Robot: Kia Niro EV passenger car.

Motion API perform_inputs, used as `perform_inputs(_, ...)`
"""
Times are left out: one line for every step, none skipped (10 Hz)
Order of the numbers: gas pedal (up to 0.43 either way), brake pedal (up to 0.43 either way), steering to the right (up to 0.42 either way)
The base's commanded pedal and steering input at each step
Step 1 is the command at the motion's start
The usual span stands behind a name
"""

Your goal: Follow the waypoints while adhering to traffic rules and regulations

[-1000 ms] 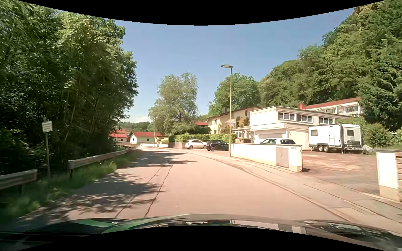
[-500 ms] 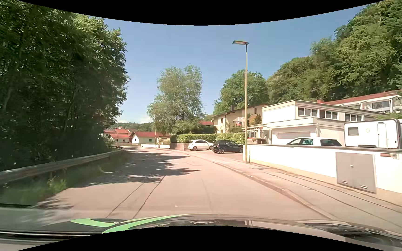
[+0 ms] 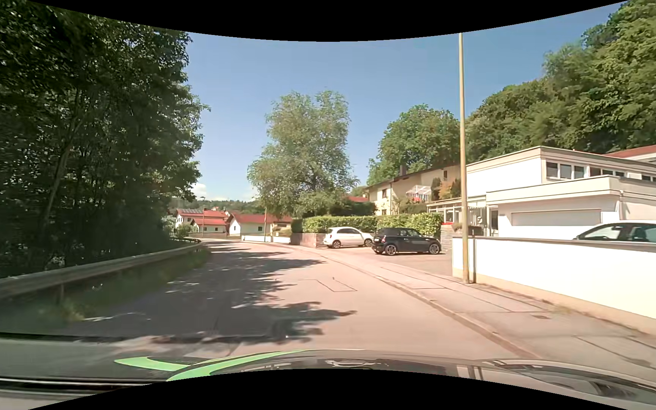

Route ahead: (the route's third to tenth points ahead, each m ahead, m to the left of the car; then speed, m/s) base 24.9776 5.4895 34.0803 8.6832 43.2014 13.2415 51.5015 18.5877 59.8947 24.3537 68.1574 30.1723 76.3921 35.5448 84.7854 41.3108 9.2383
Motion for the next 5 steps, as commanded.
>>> perform_inputs(0.059, 0.000, -0.053)
perform_inputs(0.059, 0.000, -0.053)
perform_inputs(0.067, 0.000, -0.053)
perform_inputs(0.067, 0.000, -0.053)
perform_inputs(0.079, 0.000, -0.053)
